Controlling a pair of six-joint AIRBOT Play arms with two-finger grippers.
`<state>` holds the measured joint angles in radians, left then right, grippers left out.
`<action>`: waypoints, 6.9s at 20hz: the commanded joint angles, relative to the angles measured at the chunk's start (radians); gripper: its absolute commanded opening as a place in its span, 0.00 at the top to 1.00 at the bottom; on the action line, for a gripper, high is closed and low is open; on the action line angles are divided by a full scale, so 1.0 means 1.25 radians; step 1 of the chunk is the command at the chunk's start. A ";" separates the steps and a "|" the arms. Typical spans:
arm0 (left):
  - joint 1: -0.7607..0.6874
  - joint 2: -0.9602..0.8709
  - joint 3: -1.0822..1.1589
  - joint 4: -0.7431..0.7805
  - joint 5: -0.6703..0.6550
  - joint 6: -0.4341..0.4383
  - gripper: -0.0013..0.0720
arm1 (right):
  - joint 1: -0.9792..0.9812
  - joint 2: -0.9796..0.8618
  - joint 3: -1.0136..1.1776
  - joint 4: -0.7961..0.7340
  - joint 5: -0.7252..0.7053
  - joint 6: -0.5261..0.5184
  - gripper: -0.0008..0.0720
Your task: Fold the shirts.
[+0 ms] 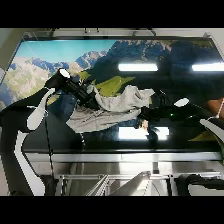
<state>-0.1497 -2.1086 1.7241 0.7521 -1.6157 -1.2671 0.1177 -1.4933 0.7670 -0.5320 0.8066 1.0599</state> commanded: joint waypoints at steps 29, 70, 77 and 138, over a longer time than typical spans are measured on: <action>0.558 0.421 -0.473 -0.021 -0.008 0.057 0.00 | -0.231 -0.338 0.828 -0.147 0.662 0.221 0.97; 0.326 0.423 -0.541 0.231 0.103 0.094 0.00 | 0.143 -0.031 -0.027 0.294 0.115 -0.035 0.97; 0.386 0.423 -0.507 0.118 0.148 0.125 0.02 | 0.143 -0.031 -0.027 0.295 0.109 -0.044 0.97; 0.688 0.255 -0.156 -0.101 0.036 0.121 0.12 | -0.286 0.269 -0.125 -0.130 0.262 0.146 0.49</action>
<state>0.6704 -1.8008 1.5093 0.3695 -1.5200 -1.0241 -0.2493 -1.2854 0.8230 -0.5976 1.1355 1.1183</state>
